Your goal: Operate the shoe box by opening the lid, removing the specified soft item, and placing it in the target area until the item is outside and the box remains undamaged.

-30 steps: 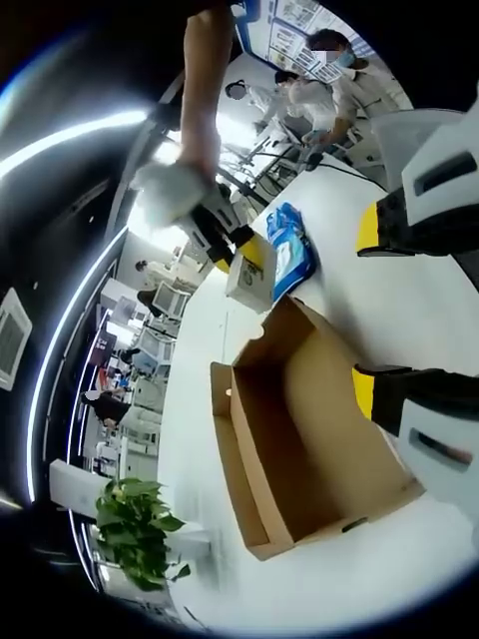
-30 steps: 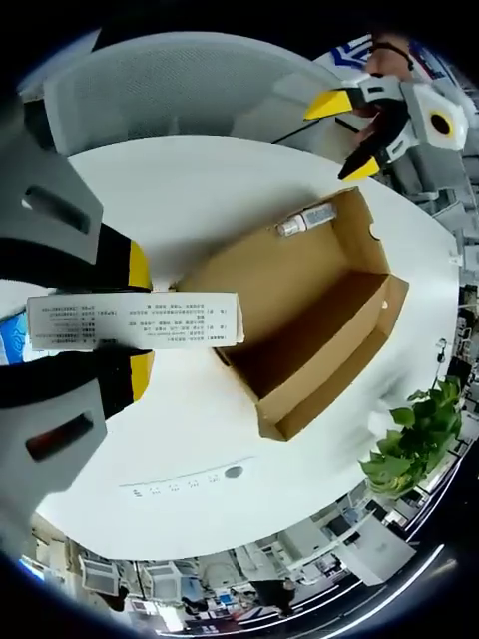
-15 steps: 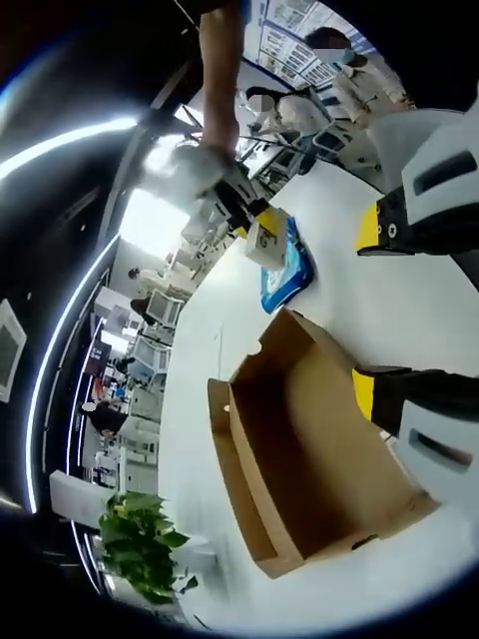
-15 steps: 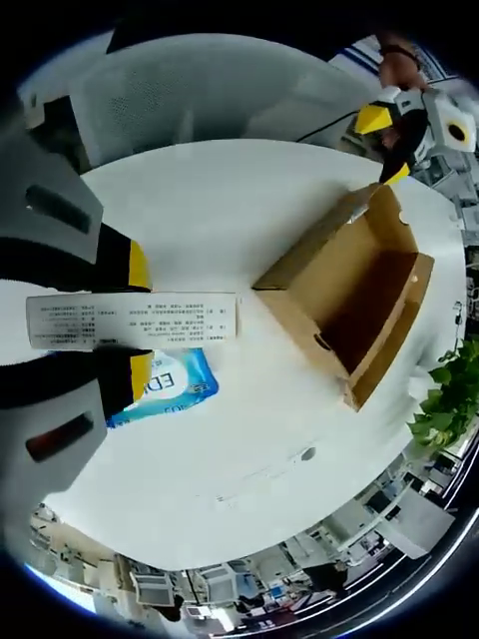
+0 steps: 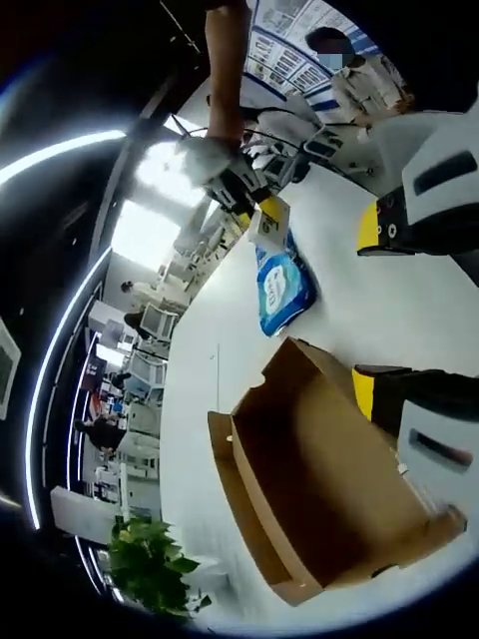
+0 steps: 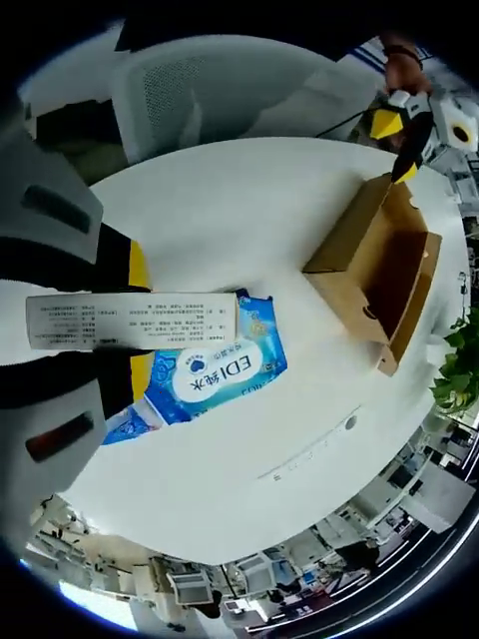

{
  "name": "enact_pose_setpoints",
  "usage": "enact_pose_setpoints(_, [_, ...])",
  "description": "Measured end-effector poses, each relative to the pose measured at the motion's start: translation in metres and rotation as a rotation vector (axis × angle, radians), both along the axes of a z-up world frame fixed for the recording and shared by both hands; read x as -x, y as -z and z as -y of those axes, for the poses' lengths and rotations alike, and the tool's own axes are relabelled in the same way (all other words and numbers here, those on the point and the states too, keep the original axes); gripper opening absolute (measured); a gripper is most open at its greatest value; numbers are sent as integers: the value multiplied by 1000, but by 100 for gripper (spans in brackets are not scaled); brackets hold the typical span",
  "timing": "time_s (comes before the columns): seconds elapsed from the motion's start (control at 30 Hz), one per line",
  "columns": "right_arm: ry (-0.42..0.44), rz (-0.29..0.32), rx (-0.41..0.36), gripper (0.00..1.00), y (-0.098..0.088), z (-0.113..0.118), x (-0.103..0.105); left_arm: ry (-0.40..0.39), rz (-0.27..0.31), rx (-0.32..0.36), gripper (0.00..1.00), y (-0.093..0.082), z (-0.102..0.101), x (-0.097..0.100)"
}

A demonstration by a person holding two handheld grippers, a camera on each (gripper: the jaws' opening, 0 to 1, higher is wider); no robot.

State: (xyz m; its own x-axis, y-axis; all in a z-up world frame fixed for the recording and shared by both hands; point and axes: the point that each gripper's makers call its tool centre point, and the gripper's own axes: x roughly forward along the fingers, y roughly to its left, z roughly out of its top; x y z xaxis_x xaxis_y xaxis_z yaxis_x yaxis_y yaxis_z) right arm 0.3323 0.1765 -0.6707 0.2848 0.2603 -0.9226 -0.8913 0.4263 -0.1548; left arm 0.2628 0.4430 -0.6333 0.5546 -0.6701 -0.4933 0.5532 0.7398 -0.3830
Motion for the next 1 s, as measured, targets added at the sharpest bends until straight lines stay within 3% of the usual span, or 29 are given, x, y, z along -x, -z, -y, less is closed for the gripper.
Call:
enact_pose_setpoints(0.47, [83, -6, 5, 18, 3, 59, 6, 27, -12, -8, 44, 4, 30, -1])
enact_pose_setpoints(1.0, [85, -17, 10, 18, 9, 80, -15, 16, -21, -6, 44, 5, 48, -9])
